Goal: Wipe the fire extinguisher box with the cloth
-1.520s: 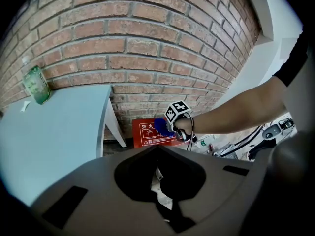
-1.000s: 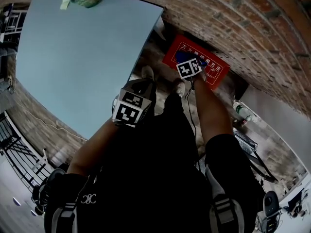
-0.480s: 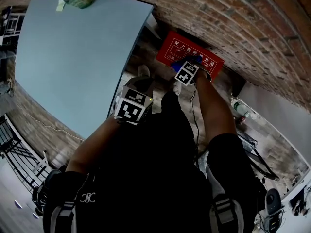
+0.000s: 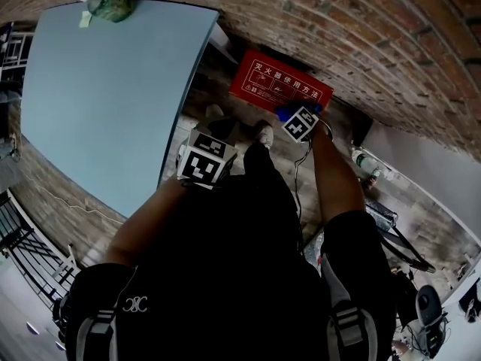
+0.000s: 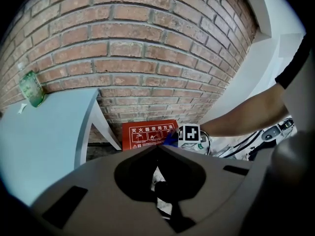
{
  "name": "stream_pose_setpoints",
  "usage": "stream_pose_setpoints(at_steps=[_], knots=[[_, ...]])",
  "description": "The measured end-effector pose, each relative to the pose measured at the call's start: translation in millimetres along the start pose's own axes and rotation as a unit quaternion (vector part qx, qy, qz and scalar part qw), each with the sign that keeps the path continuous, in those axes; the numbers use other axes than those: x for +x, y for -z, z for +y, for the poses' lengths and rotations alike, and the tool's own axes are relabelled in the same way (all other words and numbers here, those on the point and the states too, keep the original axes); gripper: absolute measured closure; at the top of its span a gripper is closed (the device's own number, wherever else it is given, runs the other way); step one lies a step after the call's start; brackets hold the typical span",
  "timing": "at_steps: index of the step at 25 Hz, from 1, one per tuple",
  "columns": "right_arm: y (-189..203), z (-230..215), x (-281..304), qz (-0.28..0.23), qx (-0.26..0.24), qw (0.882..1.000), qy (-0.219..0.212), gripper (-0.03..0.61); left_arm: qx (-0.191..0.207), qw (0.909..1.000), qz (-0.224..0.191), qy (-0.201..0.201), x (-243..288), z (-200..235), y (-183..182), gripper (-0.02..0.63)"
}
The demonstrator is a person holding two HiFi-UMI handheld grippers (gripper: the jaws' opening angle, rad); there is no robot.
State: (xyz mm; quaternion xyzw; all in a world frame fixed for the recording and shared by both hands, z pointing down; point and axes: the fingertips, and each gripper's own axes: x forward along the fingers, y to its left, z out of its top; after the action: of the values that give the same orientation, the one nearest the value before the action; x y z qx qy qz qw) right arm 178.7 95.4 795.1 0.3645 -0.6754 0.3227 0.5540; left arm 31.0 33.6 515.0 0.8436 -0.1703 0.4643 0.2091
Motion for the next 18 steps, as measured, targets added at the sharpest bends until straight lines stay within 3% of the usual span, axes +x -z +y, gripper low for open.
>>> stream_pose_setpoints(at_steps=[8, 10, 11, 12, 14, 16, 18], knots=[[46.1, 1.0, -8.9, 0.003, 0.078, 0.997, 0.017, 0.518, 0.004, 1.0, -0.006, -0.006, -6.0, -5.7, -3.7, 0.604], [58.5, 0.5, -9.1, 0.014, 0.155, 0.988, 0.006, 0.518, 0.003, 0.9999, -0.012, -0.009, -7.3, -6.4, -7.7, 0.604], [64.5, -0.1, -10.5, 0.011, 0.225, 0.974, -0.004, 0.518, 0.003, 0.9998, -0.016, -0.009, -8.4, -7.6, -9.9, 0.604], [68.2, -1.8, -15.6, -0.006, 0.304, 0.953, -0.014, 0.518, 0.003, 0.9998, -0.019, -0.01, -9.9, -9.6, -12.0, 0.604], [63.0, -9.6, -39.1, -0.081, 0.428, 0.9, -0.021, 0.518, 0.006, 0.9996, -0.027, -0.008, -13.0, -14.4, -18.7, 0.604], [51.3, -17.6, -68.8, -0.164, 0.473, 0.866, -0.012, 0.518, 0.015, 0.9992, -0.037, -0.005, -15.7, -18.7, -29.5, 0.604], [43.0, -23.4, -99.2, -0.222, 0.479, 0.849, 0.01, 0.52, 0.021, 0.9985, -0.05, -0.004, -18.3, -22.2, -41.7, 0.604]])
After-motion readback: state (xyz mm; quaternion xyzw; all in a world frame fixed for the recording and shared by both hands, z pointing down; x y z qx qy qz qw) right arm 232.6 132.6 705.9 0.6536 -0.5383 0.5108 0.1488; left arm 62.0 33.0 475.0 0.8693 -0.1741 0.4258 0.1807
